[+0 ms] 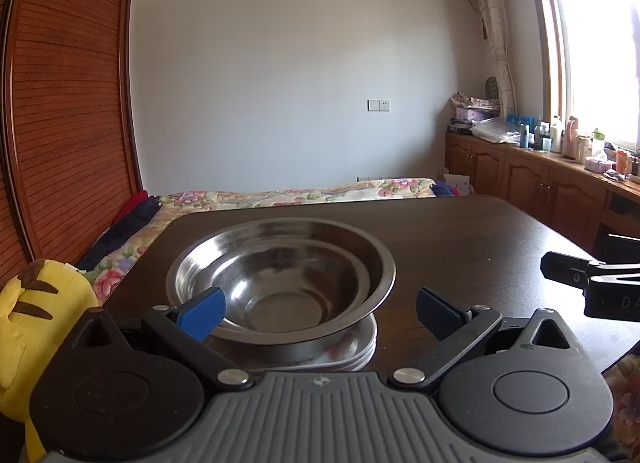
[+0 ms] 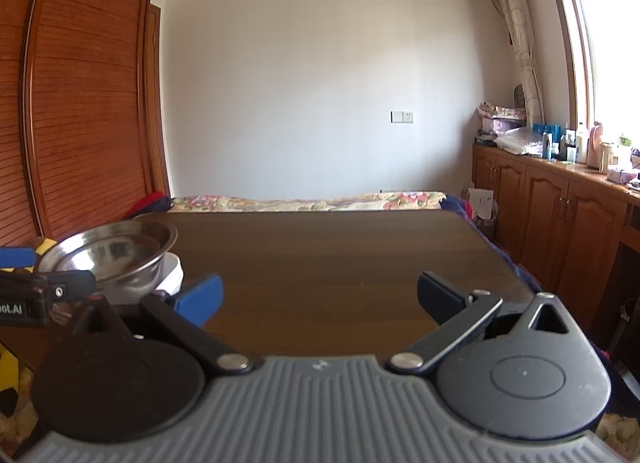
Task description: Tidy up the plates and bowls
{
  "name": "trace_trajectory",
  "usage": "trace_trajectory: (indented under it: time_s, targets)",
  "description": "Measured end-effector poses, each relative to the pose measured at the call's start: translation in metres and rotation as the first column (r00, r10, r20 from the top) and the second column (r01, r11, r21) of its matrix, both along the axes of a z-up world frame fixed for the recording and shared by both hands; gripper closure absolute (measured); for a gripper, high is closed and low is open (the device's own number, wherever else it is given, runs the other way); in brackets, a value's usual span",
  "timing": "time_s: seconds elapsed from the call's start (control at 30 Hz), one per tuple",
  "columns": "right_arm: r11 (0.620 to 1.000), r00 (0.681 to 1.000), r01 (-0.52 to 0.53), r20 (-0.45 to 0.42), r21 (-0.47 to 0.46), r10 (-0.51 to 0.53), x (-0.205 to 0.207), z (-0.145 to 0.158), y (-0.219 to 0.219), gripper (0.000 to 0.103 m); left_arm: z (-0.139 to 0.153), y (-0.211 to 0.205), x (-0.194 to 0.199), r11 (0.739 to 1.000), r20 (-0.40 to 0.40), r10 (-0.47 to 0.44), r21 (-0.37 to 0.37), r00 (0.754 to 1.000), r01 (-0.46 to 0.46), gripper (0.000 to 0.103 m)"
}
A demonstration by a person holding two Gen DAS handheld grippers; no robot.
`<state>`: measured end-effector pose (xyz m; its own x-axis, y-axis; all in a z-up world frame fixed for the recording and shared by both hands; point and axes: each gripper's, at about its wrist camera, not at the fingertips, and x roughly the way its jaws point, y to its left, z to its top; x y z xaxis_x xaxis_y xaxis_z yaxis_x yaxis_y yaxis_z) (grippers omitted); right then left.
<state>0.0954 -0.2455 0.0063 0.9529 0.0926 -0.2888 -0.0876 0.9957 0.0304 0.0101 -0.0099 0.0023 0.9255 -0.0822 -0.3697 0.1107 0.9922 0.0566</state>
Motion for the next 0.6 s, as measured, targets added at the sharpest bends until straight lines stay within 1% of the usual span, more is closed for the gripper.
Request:
trace_trajectory:
  time_s: [0.6]
  targets:
    - [1.000, 1.000, 0.002, 0.003, 0.006, -0.002, -0.0002, 0.0005, -0.0033, 0.000, -0.0007, 0.0062, 0.0017, 1.000, 0.001, 0.011, -0.006, 1.000, -0.011, 0.000]
